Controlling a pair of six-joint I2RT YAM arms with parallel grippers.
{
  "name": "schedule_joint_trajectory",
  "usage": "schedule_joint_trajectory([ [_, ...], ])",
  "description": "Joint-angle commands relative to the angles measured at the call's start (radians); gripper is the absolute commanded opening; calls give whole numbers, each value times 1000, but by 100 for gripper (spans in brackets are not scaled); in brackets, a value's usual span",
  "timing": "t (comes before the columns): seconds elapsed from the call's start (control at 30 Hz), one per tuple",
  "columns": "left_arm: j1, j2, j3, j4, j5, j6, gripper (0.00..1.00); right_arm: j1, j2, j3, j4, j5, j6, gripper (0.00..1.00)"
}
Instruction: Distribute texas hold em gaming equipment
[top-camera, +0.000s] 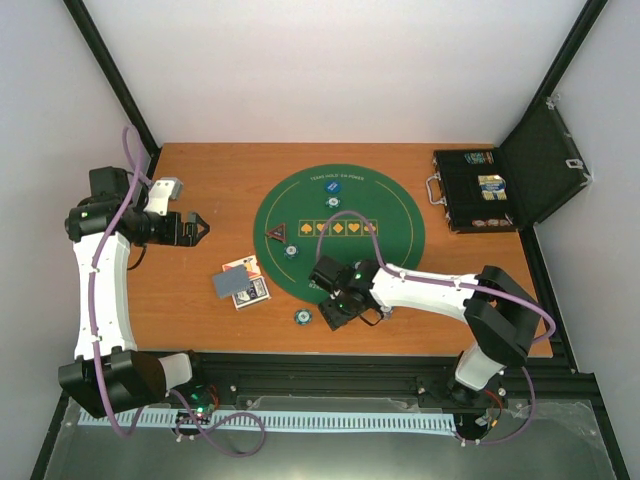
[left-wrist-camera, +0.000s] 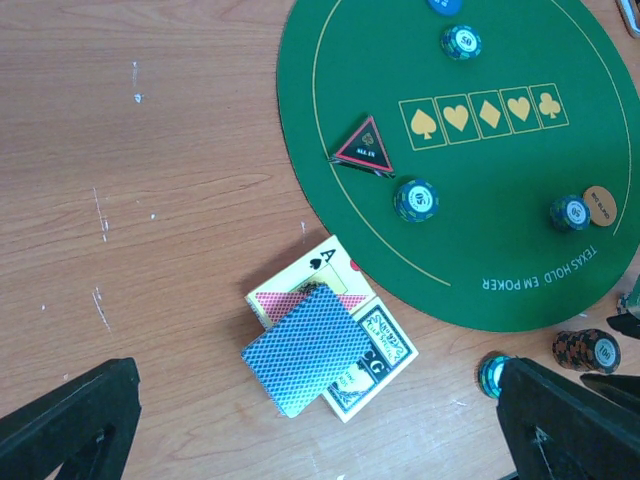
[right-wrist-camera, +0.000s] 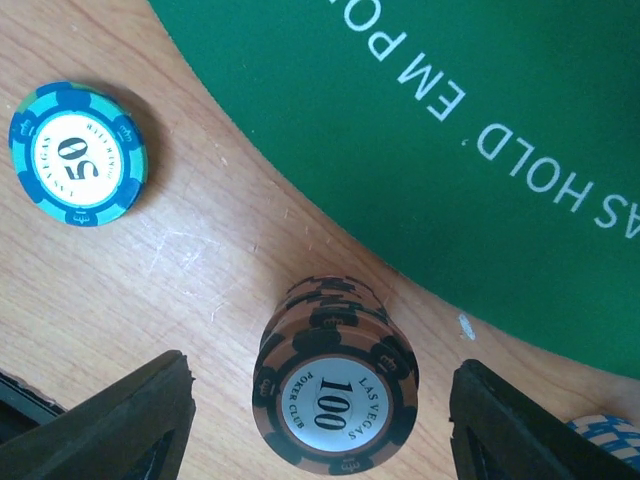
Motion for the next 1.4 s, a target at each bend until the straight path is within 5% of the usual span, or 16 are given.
schedule_joint_trajectory([
  [0.0, 6, 0, 47, -18, 14, 5, 100, 10, 16, -9, 23, 4, 14, 69],
  [0.3, 6, 0, 47, -18, 7, 12, 100, 10, 25, -27, 30, 8, 12, 59],
  [0.63, 6, -4, 39, -16, 1, 15, 100, 10, 18, -8, 13, 29, 9, 34],
  [1.03, 6, -13, 43, -24, 2, 18, 100, 10, 1, -1, -5, 49, 0, 16],
  [1.37, 6, -16, 51, -25, 3, 12, 100, 10, -22, 145, -99, 71, -16, 3],
])
